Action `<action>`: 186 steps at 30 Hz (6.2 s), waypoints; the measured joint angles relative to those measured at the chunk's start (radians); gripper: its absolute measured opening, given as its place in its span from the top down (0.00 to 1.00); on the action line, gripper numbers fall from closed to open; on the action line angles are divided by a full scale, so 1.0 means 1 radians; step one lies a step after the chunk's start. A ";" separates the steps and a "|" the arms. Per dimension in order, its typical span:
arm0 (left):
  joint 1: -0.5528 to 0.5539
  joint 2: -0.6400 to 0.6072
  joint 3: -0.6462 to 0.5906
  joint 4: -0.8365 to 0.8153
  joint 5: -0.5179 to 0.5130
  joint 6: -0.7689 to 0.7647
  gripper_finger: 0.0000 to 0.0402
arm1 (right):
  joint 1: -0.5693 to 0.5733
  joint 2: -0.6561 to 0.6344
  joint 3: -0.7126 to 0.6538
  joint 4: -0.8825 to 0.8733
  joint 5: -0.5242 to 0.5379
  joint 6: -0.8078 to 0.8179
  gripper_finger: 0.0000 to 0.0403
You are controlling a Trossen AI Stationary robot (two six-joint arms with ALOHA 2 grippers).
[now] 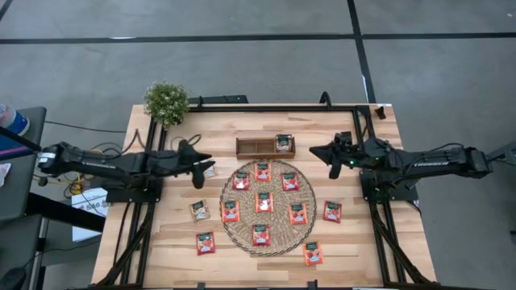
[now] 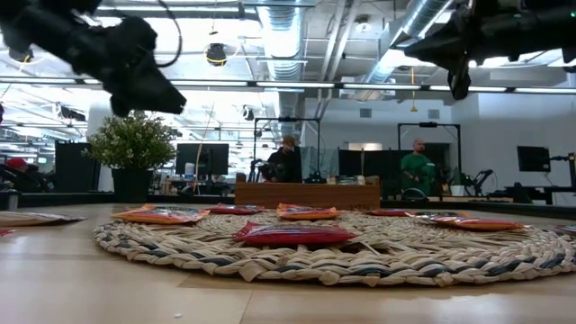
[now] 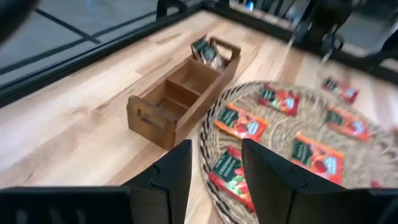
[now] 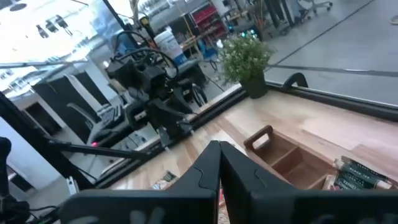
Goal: Pick & Place Tea
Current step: Put the brown tea bag into the right section of the wooden organizer
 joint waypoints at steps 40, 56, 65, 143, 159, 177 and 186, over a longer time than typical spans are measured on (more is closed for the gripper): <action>0.244 0.484 0.312 -0.574 0.180 0.051 0.49 | 0.038 -0.053 -0.241 0.313 0.012 0.079 1.00; 0.363 0.647 0.312 -0.589 0.299 0.126 0.48 | 0.038 -0.053 -0.240 0.313 0.012 0.082 1.00; 0.369 0.714 0.312 -0.529 0.294 0.170 0.48 | 0.038 -0.053 -0.240 0.312 0.012 0.088 1.00; 0.368 0.523 0.441 -0.683 0.306 0.193 1.00 | 0.037 -0.053 -0.240 0.297 0.013 0.161 1.00; 0.194 0.550 0.786 -0.578 0.189 0.385 1.00 | 0.037 0.011 -0.131 0.259 0.010 0.148 0.96; 0.043 0.871 1.024 -0.484 -0.068 0.619 1.00 | -0.061 0.512 0.300 0.068 -0.099 0.042 0.58; 0.018 0.874 1.027 -0.438 -0.091 0.639 1.00 | -0.145 0.693 0.434 0.058 -0.238 0.033 0.50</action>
